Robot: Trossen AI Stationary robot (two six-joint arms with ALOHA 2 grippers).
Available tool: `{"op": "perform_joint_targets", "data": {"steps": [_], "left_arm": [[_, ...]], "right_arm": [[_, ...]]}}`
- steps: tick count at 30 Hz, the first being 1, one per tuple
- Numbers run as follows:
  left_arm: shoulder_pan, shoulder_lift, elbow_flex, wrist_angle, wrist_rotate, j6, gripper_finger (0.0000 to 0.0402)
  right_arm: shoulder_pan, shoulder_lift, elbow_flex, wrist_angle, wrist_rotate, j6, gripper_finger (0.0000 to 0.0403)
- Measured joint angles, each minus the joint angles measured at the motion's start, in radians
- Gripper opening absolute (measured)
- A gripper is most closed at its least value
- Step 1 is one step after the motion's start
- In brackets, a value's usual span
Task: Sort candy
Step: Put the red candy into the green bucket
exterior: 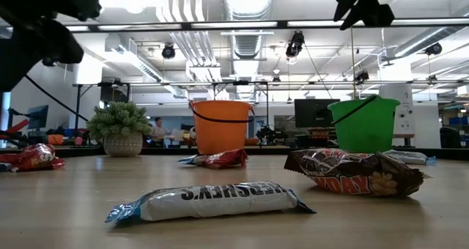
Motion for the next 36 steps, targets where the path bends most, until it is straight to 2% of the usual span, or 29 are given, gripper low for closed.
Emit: {"op": "perform_joint_targets", "data": {"steps": [4, 15, 20, 25, 33, 36], "left_arm": [[-0.040, 0.000, -0.025, 0.092, 0.000, -0.015, 0.0230], [-0.107, 0.000, -0.098, 0.195, -0.004, -0.068, 0.0230], [-0.129, 0.000, -0.136, 0.268, 0.041, -0.067, 0.0230], [-0.139, 0.008, -0.155, 0.287, 0.045, -0.068, 0.0230], [-0.140, 0.146, -0.145, 0.286, 0.037, 0.010, 0.0230], [-0.140, 0.203, -0.129, 0.293, 0.082, 0.028, 0.0230]], "right_arm": [[0.000, 0.000, 0.000, 0.002, 0.000, 0.012, 0.0107], [0.000, 0.000, 0.000, 0.002, 0.000, 0.055, 0.0102], [0.000, 0.000, 0.000, 0.002, 0.000, 0.061, 0.0104], [0.000, 0.001, 0.000, 0.002, 0.000, 0.062, 0.0101], [0.000, 0.001, 0.000, 0.002, 0.000, 0.062, 0.0100], [0.000, 0.001, 0.000, 0.002, -0.001, 0.062, 0.0099]]}}
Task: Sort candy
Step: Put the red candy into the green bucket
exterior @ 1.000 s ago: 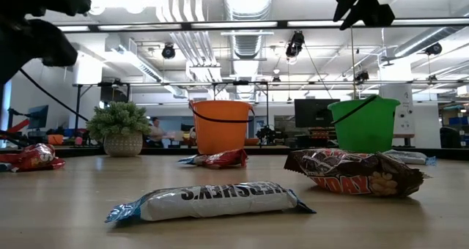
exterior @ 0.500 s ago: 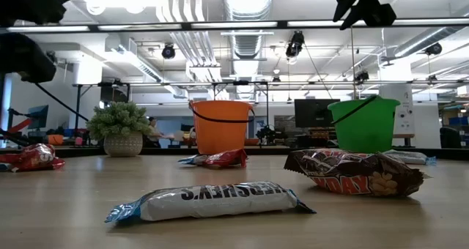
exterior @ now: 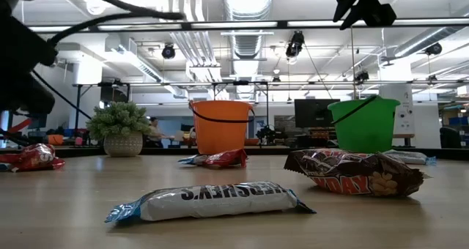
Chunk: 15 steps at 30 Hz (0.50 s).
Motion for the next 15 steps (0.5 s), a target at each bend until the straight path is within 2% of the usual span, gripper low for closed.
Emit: {"op": "perform_joint_targets", "data": {"steps": [2, 9, 12, 15], "left_arm": [[-0.002, 0.028, 0.009, 0.015, 0.030, 0.016, 0.0230], [-0.003, 0.093, 0.018, 0.029, 0.023, 0.025, 0.0225], [-0.003, 0.093, 0.018, 0.024, 0.006, 0.013, 0.0192], [-0.003, 0.085, 0.015, 0.020, -0.009, -0.007, 0.0134]], "right_arm": [[0.000, 0.000, 0.000, 0.000, 0.000, 0.000, 0.0097], [0.000, 0.000, 0.000, 0.000, -0.002, 0.000, 0.0091], [0.000, 0.000, 0.000, 0.000, -0.002, 0.000, 0.0091], [0.000, 0.000, 0.000, 0.000, -0.002, 0.000, 0.0091]]}}
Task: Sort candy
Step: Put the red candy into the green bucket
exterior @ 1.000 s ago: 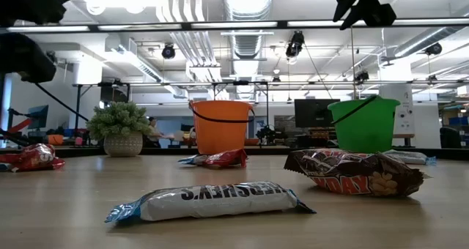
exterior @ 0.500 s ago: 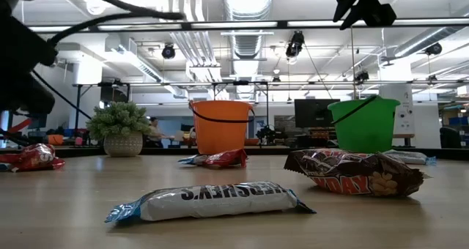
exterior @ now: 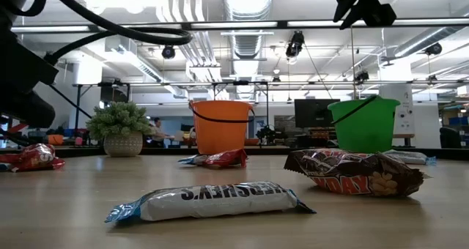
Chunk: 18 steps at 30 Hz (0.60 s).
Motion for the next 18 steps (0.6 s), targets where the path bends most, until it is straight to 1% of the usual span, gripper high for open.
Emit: {"op": "perform_joint_targets", "data": {"steps": [4, 5, 6, 11, 14, 18], "left_arm": [[0.000, -0.010, 0.006, -0.015, 0.004, -0.032, 0.0036], [0.000, -0.011, 0.013, -0.025, 0.004, -0.036, 0.0021], [0.000, -0.011, 0.022, -0.035, 0.004, -0.039, 0.0015], [0.000, -0.023, 0.096, -0.136, 0.000, -0.019, 0.0021], [0.000, -0.026, 0.160, -0.234, -0.014, 0.011, 0.0008], [0.001, -0.027, 0.259, -0.383, -0.099, 0.073, 0.0005]], "right_arm": [[0.000, 0.000, 0.000, 0.000, 0.000, -0.001, 0.0091], [0.000, 0.000, 0.000, 0.000, 0.000, -0.002, 0.0091], [0.000, 0.000, 0.000, 0.000, 0.000, -0.005, 0.0091], [0.000, 0.000, 0.000, 0.000, -0.004, -0.019, 0.0091], [0.007, 0.000, 0.000, 0.005, -0.027, -0.024, 0.0091], [0.037, 0.000, 0.000, 0.054, -0.093, -0.050, 0.0091]]}}
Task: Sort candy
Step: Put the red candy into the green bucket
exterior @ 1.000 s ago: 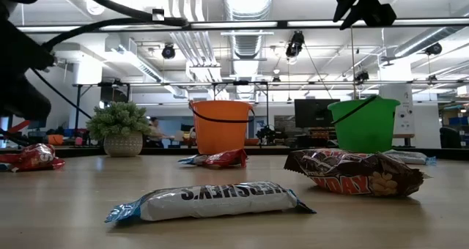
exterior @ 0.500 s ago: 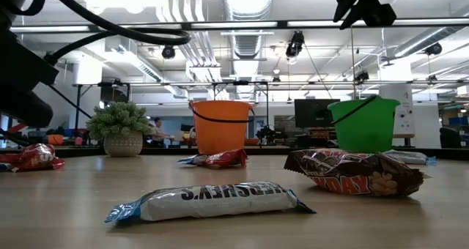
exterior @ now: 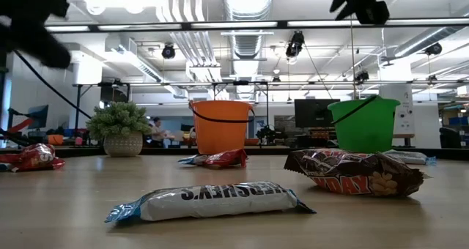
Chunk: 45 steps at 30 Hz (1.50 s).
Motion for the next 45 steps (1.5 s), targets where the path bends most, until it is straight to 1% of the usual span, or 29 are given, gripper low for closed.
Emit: {"op": "perform_joint_targets", "data": {"steps": [3, 10, 16, 20, 24, 28, 31, 36, 41, 45], "left_arm": [[0.012, -0.001, 0.075, -0.102, -0.081, 0.047, 0.0005], [0.100, -0.012, 0.215, -0.286, -0.205, 0.128, 0.0003], [0.203, -0.074, 0.293, -0.343, -0.304, 0.177, 0.0003], [0.271, -0.127, 0.351, -0.349, -0.401, 0.216, 0.0003], [0.341, -0.154, 0.425, -0.336, -0.466, 0.259, 0.0003], [0.396, -0.166, 0.505, -0.304, -0.530, 0.332, 0.0003], [0.443, -0.166, 0.558, -0.266, -0.553, 0.396, 0.0003], [0.538, -0.166, 0.618, -0.191, -0.561, 0.499, 0.0003], [0.638, -0.166, 0.630, -0.095, -0.561, 0.580, 0.0003], [0.684, -0.166, 0.630, -0.028, -0.559, 0.624, 0.0003]], "right_arm": [[0.035, 0.000, 0.000, 0.053, -0.019, -0.002, 0.0091], [0.114, 0.000, 0.000, 0.169, -0.016, -0.036, 0.0091], [0.162, 0.000, 0.000, 0.281, -0.010, -0.096, 0.0091], [0.178, 0.000, 0.000, 0.336, -0.008, -0.131, 0.0091], [0.181, 0.001, 0.000, 0.368, -0.008, -0.141, 0.0101], [0.180, 0.001, 0.000, 0.393, -0.005, -0.162, 0.0126], [0.180, 0.001, -0.001, 0.436, 0.013, -0.177, 0.0148], [0.180, 0.014, -0.001, 0.560, 0.072, -0.165, 0.0176], [0.179, 0.065, -0.001, 0.682, 0.071, -0.116, 0.0189], [0.178, 0.118, -0.001, 0.743, 0.072, -0.115, 0.0191]]}}
